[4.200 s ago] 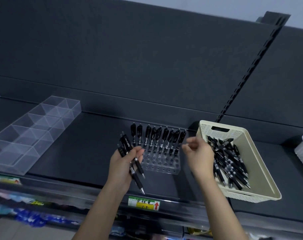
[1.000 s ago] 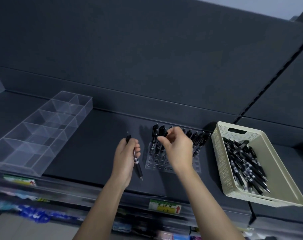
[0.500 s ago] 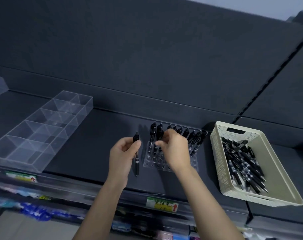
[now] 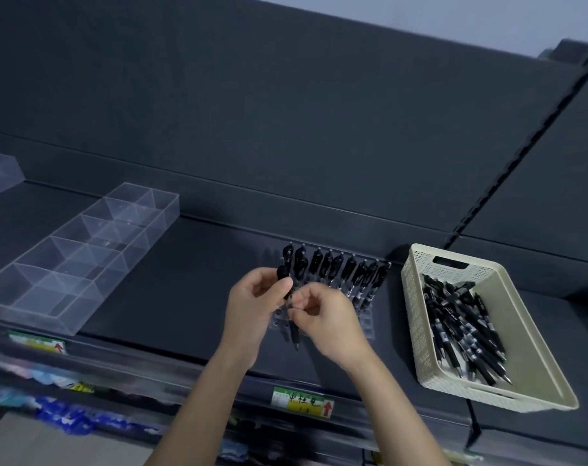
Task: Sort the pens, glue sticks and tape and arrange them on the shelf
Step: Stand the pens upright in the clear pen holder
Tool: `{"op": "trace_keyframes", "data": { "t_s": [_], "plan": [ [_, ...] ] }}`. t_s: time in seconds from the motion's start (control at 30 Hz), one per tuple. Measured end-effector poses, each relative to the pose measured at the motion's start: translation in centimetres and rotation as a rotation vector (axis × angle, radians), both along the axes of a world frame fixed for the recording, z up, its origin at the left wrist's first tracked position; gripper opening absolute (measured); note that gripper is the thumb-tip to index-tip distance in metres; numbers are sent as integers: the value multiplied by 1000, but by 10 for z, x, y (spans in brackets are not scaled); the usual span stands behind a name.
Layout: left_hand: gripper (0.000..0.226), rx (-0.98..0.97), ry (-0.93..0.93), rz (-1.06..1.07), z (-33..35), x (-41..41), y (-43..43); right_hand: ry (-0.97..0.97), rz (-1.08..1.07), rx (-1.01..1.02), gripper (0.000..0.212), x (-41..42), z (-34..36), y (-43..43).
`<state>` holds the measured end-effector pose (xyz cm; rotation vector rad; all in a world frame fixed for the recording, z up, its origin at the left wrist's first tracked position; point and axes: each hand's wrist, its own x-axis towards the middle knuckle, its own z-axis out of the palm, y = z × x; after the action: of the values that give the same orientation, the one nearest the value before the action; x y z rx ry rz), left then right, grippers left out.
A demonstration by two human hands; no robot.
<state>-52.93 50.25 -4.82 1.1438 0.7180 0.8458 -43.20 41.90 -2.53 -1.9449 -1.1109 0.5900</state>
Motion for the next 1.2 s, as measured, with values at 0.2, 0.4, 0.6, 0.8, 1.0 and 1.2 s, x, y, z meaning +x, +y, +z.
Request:
{"op": "trace_keyframes", "data": {
  "t_s": [0.2, 0.4, 0.6, 0.8, 1.0, 1.2],
  "plan": [
    [28, 191, 355, 15, -23, 4, 12, -171, -187, 62, 15, 15, 8, -8],
    [55, 384, 625, -157, -47, 15, 11, -180, -355, 92, 17, 30, 0, 0],
    [55, 374, 629, -160, -59, 15, 11, -219, -317, 65, 12, 29, -10, 11],
    [45, 414, 633, -169, -61, 14, 10, -289, -240, -38, 11, 27, -22, 21],
    [36, 412, 619, -158, -61, 15, 10, -337, -196, -76, 18, 27, -28, 24],
    [39, 385, 592, -168, -62, 14, 12, -377, -178, -83, 22, 27, -28, 23]
  ]
}}
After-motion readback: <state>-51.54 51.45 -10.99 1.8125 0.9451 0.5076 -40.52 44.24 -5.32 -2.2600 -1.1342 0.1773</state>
